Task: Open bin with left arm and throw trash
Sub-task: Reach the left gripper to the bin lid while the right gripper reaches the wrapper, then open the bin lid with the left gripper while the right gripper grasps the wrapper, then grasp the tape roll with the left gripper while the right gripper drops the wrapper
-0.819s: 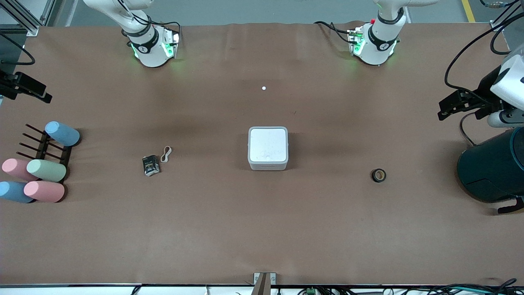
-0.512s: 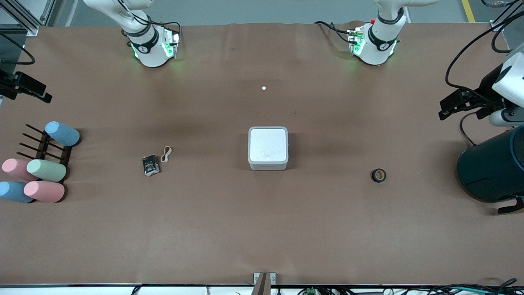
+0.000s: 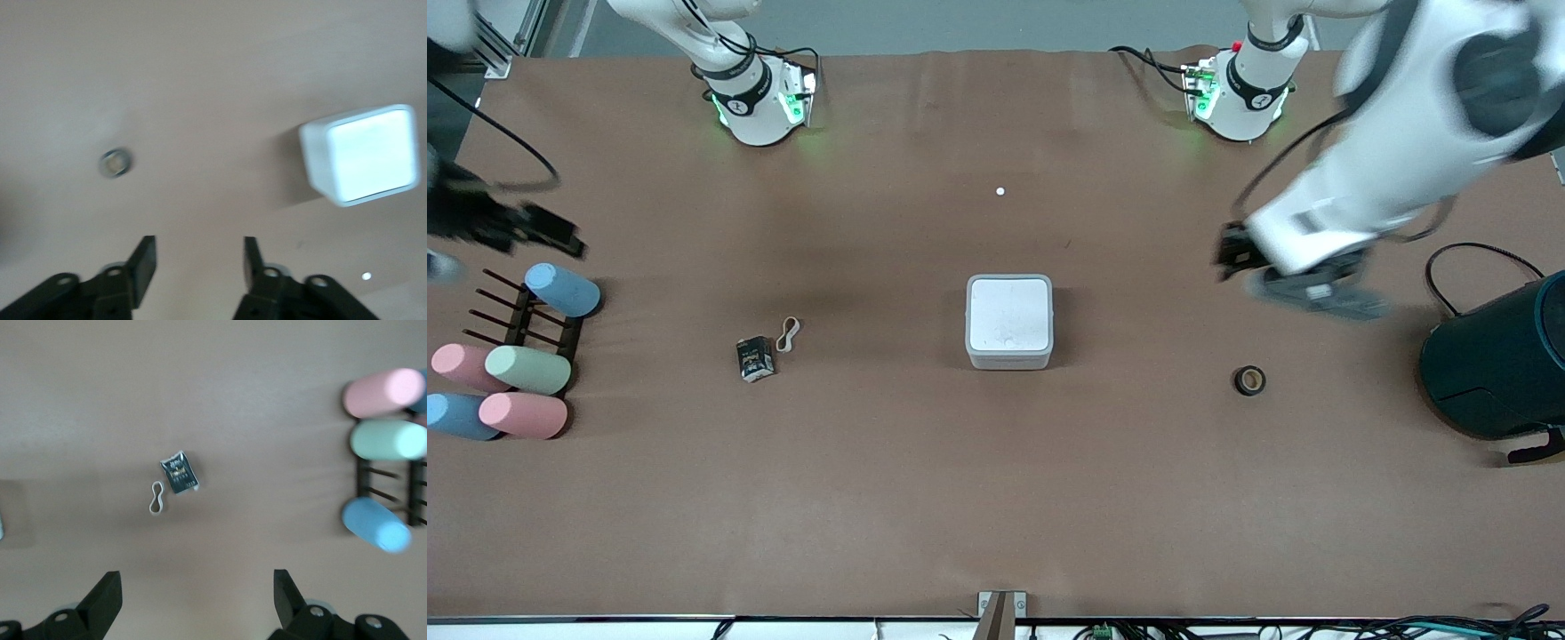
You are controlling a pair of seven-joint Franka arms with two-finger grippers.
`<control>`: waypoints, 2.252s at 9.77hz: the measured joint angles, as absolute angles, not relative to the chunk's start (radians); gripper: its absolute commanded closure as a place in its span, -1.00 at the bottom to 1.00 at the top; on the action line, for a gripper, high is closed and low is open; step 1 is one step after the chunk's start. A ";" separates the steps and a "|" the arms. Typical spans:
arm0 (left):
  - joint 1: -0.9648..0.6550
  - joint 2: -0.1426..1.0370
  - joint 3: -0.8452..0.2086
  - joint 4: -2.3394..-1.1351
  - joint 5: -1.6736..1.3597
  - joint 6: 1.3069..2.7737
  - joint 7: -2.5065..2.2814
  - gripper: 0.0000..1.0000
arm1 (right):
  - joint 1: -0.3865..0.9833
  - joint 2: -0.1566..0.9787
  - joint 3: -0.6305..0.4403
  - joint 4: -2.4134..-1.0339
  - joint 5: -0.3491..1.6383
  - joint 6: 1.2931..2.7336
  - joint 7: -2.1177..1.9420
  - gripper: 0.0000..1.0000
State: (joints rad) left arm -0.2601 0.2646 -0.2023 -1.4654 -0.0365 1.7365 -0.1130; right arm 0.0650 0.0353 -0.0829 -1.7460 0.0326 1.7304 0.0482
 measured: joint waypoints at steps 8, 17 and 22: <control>-0.526 0.703 -0.208 -1.388 -0.036 2.169 -0.253 1.00 | 0.173 0.292 -0.077 -2.269 0.033 2.603 0.048 -1.00; -0.564 0.730 -0.198 -1.382 -0.027 2.229 -0.352 1.00 | 0.194 0.417 -0.079 -2.261 0.033 2.759 0.048 -0.32; -0.319 0.572 -0.188 -1.401 0.035 1.889 -0.095 0.19 | 0.194 0.420 -0.080 -2.245 0.033 2.752 0.048 0.99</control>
State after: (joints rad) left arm -0.3194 0.5721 -0.1881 -1.4014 0.0351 1.8886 -0.0952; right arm 0.1942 0.4203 -0.0797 -2.2452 0.0327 2.7522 0.0480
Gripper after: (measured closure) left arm 0.894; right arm 0.678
